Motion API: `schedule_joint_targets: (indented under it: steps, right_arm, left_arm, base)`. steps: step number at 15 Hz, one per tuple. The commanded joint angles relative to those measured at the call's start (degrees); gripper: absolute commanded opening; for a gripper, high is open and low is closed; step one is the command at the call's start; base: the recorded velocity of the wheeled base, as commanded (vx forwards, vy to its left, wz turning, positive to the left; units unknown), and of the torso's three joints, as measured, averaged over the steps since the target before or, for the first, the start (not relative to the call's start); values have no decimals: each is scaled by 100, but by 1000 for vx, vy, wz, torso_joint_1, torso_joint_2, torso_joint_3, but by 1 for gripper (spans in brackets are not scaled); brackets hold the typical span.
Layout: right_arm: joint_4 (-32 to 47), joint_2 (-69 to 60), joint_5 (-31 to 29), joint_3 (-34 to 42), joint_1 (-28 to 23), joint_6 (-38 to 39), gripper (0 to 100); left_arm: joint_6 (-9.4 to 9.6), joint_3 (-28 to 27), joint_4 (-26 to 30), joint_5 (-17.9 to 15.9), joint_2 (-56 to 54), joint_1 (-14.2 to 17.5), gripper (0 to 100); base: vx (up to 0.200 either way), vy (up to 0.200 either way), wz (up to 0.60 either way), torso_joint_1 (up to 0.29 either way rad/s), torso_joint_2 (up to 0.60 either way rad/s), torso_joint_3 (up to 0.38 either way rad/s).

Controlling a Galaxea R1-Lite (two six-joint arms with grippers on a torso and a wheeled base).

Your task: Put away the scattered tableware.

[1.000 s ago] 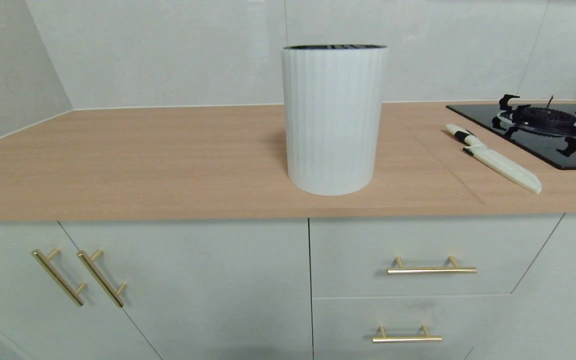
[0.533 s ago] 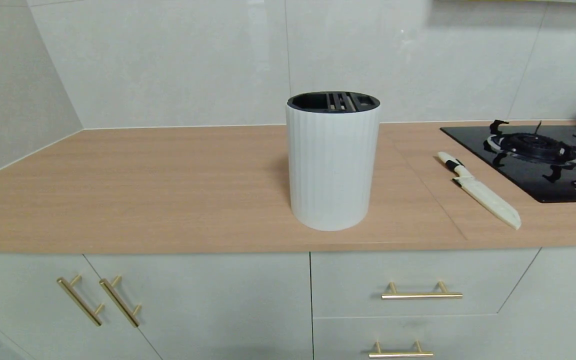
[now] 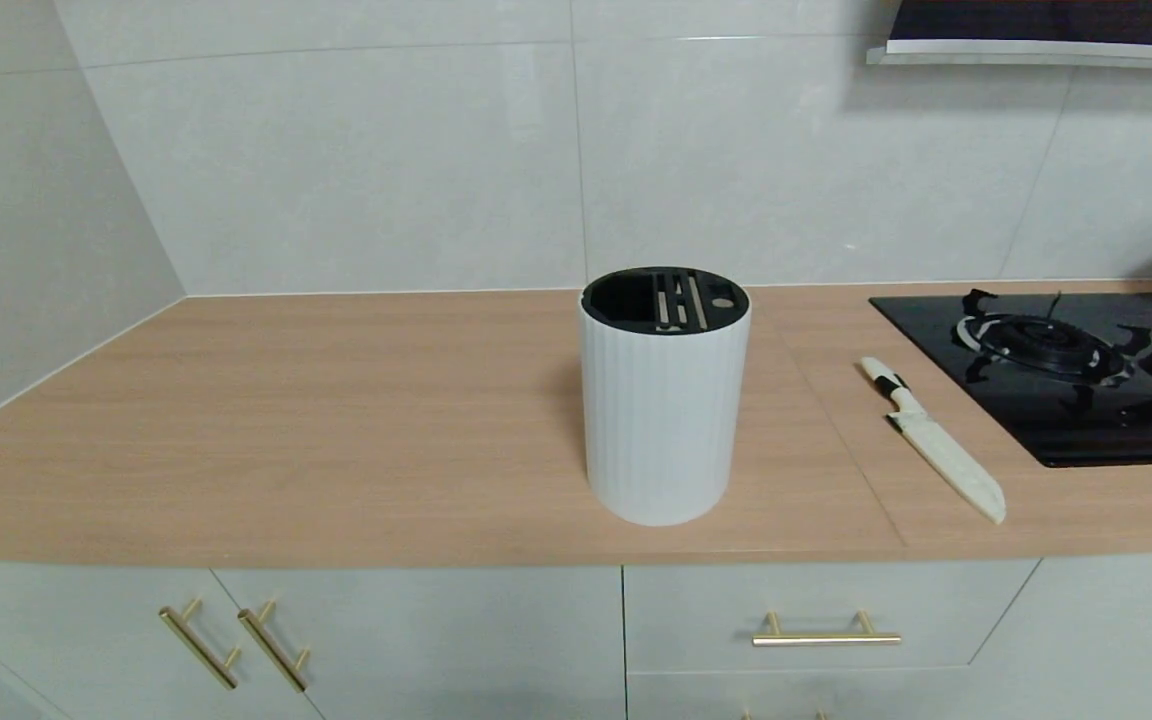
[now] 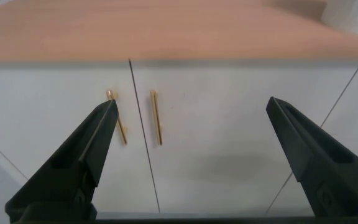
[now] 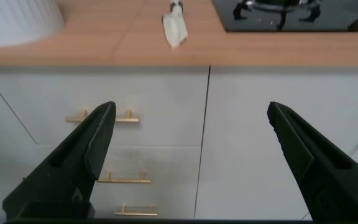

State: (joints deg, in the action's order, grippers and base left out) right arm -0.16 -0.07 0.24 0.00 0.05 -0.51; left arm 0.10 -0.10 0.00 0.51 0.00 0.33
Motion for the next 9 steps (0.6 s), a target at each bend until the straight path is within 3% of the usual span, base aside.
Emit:
schedule_joint_targets:
  steps: [1,9]
  right_arm:
    - [-2,7,2,0,4,-2,100]
    - [-2,7,2,0,4,-2,100]
  left_arm:
    - [-1,1,0,2,0,2,100]
    - [-1,1,0,2,0,2,100]
  base:
    - [0,0,0,203,-505,-290]
    - [0,0,0,232,-548,-312]
